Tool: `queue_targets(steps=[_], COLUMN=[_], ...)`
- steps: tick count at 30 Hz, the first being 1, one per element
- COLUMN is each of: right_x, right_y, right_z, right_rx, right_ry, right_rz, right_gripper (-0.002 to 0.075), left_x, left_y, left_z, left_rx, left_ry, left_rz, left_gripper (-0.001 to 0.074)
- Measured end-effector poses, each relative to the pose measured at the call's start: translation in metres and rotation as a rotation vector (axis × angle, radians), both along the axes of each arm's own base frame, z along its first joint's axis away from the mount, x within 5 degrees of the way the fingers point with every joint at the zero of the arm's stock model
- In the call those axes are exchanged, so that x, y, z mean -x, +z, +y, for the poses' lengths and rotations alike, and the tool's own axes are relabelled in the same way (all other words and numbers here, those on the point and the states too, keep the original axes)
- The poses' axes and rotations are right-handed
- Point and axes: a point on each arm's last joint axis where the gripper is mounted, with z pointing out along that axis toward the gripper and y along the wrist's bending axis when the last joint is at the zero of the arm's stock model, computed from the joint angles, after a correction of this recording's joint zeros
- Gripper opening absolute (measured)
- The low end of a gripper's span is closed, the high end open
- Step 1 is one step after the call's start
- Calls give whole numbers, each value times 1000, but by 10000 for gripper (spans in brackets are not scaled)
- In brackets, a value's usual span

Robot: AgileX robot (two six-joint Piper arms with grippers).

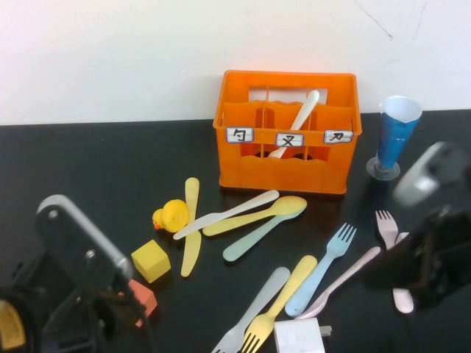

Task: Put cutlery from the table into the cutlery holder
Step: Pick up the spoon

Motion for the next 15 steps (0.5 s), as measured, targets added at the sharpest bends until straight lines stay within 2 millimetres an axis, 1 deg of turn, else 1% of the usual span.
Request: queue_targets(steps=[4,7,8,10,11,13,15], right_x=[-4,-11,-15,-22,-27,-38,-47], right_y=[-18,-17,-16,-13,-12,-10,-14], right_z=[19,29,31,35,36,43,50], right_rx=[188,331,377,442,464,482,494], right_ry=[193,328,366,423,443,482,528], right_rz=[-42,-109,-131,-166,-181,-216,-235], right_gripper=[-3,2,14,52,84,168,253], left_x=[12,19,21,23,23,23,22], left_y=[4,4,4,6,7,8,8], left_z=[9,17,18,20,20,21,20], left_rx=[-29,-69,-72,-68,-69,-59,-47], left_ry=[-9,-6,-4,-1,-1,1,4], left_rz=[-2,13,15,-1,-4,-18,-34], left_gripper=[0,0,0,0,0,0,0])
